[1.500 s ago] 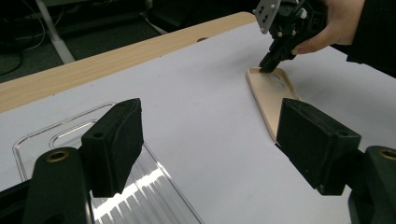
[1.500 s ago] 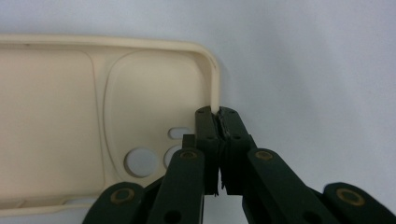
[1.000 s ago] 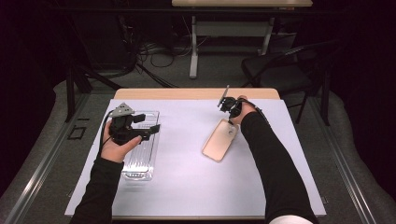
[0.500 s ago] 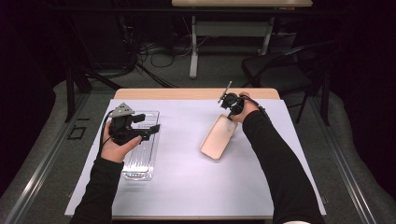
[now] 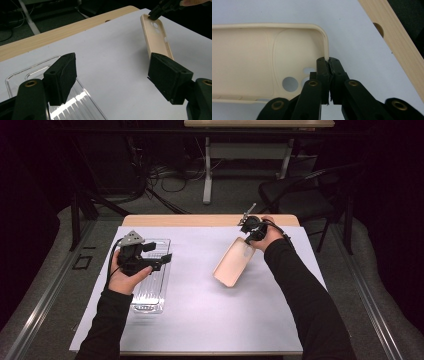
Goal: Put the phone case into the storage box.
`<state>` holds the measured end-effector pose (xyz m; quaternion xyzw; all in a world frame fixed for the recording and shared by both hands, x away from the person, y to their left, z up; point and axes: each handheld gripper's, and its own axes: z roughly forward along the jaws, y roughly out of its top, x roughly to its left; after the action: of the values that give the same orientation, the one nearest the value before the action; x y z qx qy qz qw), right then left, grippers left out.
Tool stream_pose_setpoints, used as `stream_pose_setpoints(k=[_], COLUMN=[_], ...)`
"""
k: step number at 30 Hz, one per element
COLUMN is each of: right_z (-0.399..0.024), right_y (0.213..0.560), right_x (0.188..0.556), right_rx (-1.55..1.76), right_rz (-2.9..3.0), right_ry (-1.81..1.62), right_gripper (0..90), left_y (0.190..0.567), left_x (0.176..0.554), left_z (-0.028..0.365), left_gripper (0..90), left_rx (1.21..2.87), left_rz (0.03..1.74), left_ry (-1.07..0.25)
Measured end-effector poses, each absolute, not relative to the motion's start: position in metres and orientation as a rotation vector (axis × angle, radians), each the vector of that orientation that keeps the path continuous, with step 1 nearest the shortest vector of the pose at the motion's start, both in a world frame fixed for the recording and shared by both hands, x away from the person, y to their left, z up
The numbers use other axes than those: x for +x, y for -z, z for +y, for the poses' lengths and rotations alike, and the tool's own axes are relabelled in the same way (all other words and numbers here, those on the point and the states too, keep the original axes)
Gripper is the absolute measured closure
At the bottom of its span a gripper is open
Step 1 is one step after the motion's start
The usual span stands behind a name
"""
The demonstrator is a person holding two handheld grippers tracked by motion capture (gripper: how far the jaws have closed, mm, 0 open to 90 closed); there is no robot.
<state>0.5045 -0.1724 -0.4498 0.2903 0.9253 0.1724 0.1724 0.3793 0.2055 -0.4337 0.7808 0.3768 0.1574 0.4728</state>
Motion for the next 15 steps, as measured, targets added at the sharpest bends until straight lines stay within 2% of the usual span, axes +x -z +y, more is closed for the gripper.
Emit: stream_pose_setpoints(k=[15], right_z=[-0.18], right_y=[0.439], right_x=[0.471], right_rx=[0.822], right_rz=[2.499], right_ry=[-0.65], right_gripper=[88.5], left_y=[0.435], left_x=[0.378], left_z=[0.2], left_gripper=[23.5], left_rx=[1.916], left_rz=[0.912], left_ry=[-0.379])
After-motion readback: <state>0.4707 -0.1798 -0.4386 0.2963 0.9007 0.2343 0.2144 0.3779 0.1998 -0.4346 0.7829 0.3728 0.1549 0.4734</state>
